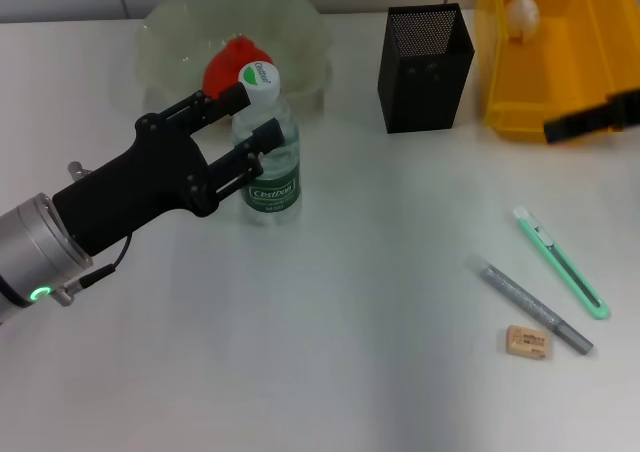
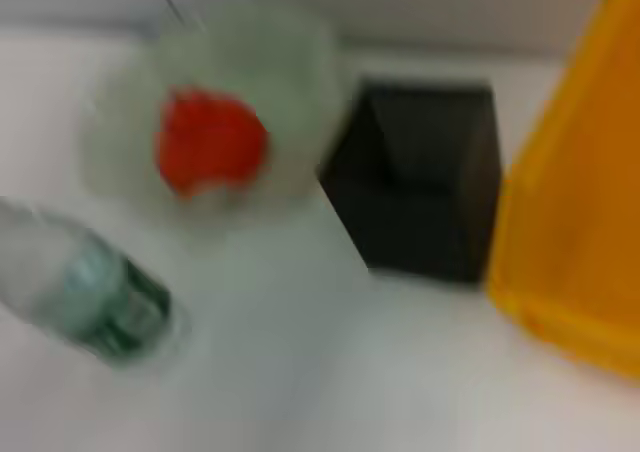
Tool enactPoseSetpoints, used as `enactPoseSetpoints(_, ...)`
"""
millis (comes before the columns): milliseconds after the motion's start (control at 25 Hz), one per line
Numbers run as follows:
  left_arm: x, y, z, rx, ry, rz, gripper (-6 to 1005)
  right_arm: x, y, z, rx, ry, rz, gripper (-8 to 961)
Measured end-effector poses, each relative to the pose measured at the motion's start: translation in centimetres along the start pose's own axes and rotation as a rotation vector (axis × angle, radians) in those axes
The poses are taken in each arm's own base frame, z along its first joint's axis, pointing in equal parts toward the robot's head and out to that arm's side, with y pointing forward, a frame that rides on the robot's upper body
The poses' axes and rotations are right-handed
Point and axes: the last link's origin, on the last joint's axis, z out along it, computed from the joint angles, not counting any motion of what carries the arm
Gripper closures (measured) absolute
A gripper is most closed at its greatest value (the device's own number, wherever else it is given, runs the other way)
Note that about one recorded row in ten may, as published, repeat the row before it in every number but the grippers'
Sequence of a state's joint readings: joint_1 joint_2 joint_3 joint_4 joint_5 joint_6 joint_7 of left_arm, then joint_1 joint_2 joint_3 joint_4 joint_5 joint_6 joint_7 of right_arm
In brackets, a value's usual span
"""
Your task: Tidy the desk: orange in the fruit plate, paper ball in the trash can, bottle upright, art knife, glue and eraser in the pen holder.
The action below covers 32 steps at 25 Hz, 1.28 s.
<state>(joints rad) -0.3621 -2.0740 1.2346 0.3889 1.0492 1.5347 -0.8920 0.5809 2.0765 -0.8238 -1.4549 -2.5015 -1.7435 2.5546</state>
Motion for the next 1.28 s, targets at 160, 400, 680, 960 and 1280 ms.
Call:
enactPoseSetpoints(160,-0.1,-0.1,-0.1,0.012,-0.003,0.005,408,0.1,1.0,0.6,0.105,0.181,-0.004,253)
enactPoseSetpoints(400,-0.1,-0.2,-0.1,0.020,-0.002,0.005,409,1.1,0.8,4.0,0.162,0.318,-0.026,253)
enactPoseSetpoints(680,0.0,-0.4,0.1,0.024,0.002,0.009,409,1.2,0.6,7.2,0.209,0.370,-0.085,281)
enactPoseSetpoints(960,0.3,-0.7,0.3,0.022,0.007,0.015,408,0.7,1.0,9.6,0.201,0.394,-0.119,454)
enactPoseSetpoints(1280,0.4,-0.8,0.3,0.030,0.011,0.017,408,0.8,1.3,10.7,0.216,0.419,-0.155,452)
